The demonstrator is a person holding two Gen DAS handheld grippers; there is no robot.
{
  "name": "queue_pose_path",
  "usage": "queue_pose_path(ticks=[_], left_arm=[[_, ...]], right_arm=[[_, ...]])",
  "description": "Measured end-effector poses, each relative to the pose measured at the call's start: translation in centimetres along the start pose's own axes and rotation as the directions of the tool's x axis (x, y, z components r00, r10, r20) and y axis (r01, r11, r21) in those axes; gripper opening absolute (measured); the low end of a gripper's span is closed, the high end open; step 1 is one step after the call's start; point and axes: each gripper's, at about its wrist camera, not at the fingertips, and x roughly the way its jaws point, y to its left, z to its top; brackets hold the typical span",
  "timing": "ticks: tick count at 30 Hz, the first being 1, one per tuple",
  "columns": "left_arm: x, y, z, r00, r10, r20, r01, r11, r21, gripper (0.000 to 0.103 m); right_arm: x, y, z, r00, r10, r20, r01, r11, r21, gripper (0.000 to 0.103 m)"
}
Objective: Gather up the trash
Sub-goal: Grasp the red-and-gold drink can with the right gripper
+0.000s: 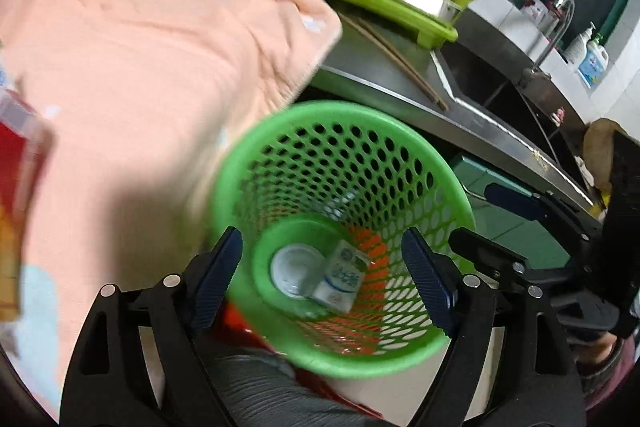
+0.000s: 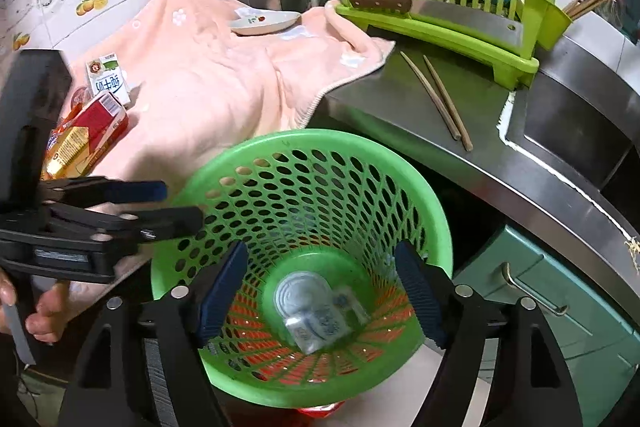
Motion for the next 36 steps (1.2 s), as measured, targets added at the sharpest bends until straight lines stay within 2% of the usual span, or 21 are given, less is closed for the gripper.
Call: queue_pose_path(ticks=[7, 14, 20, 27, 31, 36], left_arm=[[-6.8, 3.8, -0.3, 0.989, 0.094, 0.115, -0.089, 0.995, -0.047, 0.081], [-13.1, 9.3, -1.9, 0.958, 0.213, 0.194, -0.181, 0.968, -0.172, 0.081], [-17.8, 15.1, -3.8, 0.920, 0.325, 0.218, -0.254, 0.919, -0.301, 0.081], [-21.5, 20.3, -5.6, 0.881, 0.416, 0.226, -0.304, 0.863, -0.404, 0.081], [-22.8, 22.4, -6.5, 0.878, 0.427, 0.216, -0.301, 0.844, -0.445, 0.081], [-23.2, 23.8, -7.8, 0.885, 0.420, 0.204, -0.289, 0.836, -0.466, 0.081]], right_arm=[[0.4, 3.5, 1.6, 0.997, 0.078, 0.007, -0.078, 0.997, -0.021, 0.078], [1.3, 8.6, 4.1, 0.974, 0.226, -0.004, -0.226, 0.974, -0.012, 0.083], [2.9, 13.7, 6.2, 0.946, 0.321, -0.042, -0.322, 0.947, -0.002, 0.085], [4.8, 19.0, 8.7, 0.907, 0.414, -0.074, -0.412, 0.910, 0.045, 0.085], [6.2, 21.3, 9.8, 0.889, 0.448, -0.095, -0.441, 0.893, 0.085, 0.085], [8.5, 23.1, 10.7, 0.867, 0.483, -0.123, -0.464, 0.872, 0.156, 0.085]])
